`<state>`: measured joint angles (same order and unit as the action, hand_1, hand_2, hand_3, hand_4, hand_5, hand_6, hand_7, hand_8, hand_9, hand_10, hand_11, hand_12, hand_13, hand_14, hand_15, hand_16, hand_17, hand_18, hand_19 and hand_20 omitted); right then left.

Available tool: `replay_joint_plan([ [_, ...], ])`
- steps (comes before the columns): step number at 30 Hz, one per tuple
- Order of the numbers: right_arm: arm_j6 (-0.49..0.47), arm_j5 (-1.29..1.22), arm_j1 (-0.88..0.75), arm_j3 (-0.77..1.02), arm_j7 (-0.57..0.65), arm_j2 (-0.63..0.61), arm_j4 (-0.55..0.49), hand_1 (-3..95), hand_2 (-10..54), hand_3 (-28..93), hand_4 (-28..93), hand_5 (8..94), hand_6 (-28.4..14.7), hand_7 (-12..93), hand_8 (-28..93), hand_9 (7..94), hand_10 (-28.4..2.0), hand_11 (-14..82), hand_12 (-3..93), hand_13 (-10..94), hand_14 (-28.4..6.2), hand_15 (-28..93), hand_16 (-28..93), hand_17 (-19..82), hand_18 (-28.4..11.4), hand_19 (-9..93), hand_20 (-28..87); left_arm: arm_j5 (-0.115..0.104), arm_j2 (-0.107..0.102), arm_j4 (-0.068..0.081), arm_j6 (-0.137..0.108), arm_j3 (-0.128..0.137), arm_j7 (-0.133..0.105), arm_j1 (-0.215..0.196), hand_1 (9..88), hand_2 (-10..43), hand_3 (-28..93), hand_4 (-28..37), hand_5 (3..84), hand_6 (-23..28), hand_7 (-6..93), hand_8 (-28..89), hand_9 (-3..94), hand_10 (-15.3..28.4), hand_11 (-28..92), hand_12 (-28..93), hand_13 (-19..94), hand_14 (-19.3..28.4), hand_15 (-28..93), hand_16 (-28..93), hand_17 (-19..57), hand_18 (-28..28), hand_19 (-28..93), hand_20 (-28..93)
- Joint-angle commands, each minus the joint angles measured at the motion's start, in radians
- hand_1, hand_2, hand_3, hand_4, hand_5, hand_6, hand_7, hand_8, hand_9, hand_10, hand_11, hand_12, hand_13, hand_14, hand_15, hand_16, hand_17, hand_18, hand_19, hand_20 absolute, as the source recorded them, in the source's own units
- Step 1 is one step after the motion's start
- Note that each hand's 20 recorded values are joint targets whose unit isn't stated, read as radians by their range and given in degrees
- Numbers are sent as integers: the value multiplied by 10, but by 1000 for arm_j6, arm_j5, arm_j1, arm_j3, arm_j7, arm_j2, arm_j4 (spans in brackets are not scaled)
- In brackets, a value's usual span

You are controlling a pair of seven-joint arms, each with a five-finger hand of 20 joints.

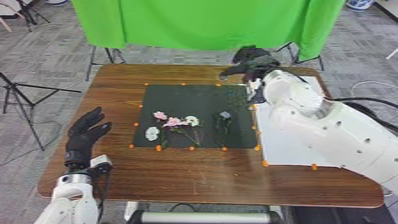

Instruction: Arrange flowers

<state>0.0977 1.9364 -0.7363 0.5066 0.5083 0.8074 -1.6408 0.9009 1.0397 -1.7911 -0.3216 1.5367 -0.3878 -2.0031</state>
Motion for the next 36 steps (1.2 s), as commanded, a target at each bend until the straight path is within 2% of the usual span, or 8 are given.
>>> replay_joint_plan([
  [1,-120,29,40,27,97,-55,104,238,-90,620,-139,495,-23,86,-61,557,-185,76,189,822,-79,596,290,538,-179,932,491,-2,4,-5,-5,6,4,-20,490,-88,694,-85,403,-19,244,-121,370,102,234,111,411,144,304,-31,198,140,294,261],
  [7,-188,39,34,1,159,-40,221,200,-95,587,-144,444,-13,65,-55,557,-201,76,189,826,-87,596,286,543,-187,932,487,2,5,-3,2,5,7,-15,489,-88,694,-85,402,-19,243,-121,372,103,234,111,412,144,303,-32,198,139,294,260],
  [12,-205,43,12,4,198,-18,312,204,-95,582,-141,466,-18,75,-52,598,-202,82,187,842,-81,600,279,562,-183,932,493,3,4,-4,3,4,11,-14,489,-89,694,-85,402,-19,242,-120,372,103,234,111,411,144,304,-31,197,139,295,260],
  [19,-192,28,-47,38,225,-17,354,227,-95,595,-138,493,-17,87,-55,635,-197,88,187,853,-72,598,277,575,-176,932,502,5,5,-7,5,10,12,-22,488,-89,695,-86,401,-19,241,-120,372,103,234,111,411,144,305,-31,196,140,297,259],
  [26,-113,24,-119,53,231,-13,356,309,-92,630,-139,559,-9,122,-68,705,-176,119,183,884,-54,595,277,606,-158,932,510,5,5,-6,8,8,15,-20,488,-89,696,-87,401,-19,241,-119,372,103,233,111,411,143,302,-31,195,140,298,258],
  [29,-75,12,-150,62,237,-14,349,359,-72,637,-153,589,-7,137,-74,734,-164,133,181,897,-47,589,279,621,-149,932,510,9,6,1,13,3,20,-8,488,-88,695,-87,401,-20,242,-119,372,103,232,112,411,145,303,-31,195,140,298,257],
  [31,-30,-8,-167,64,227,-17,345,409,-56,640,-163,610,-7,149,-80,758,-156,143,181,905,-44,585,281,630,-144,932,506,7,5,0,12,3,17,-10,488,-87,695,-88,401,-20,242,-120,373,103,232,112,411,145,303,-31,194,140,300,257],
  [36,120,7,-210,70,190,-30,324,597,-31,556,-174,725,-25,159,62,839,-125,134,228,934,-33,568,296,654,-133,932,490,6,8,1,15,4,13,-9,487,-85,694,-87,402,-19,242,-120,372,103,232,112,411,145,303,-31,194,140,299,256],
])
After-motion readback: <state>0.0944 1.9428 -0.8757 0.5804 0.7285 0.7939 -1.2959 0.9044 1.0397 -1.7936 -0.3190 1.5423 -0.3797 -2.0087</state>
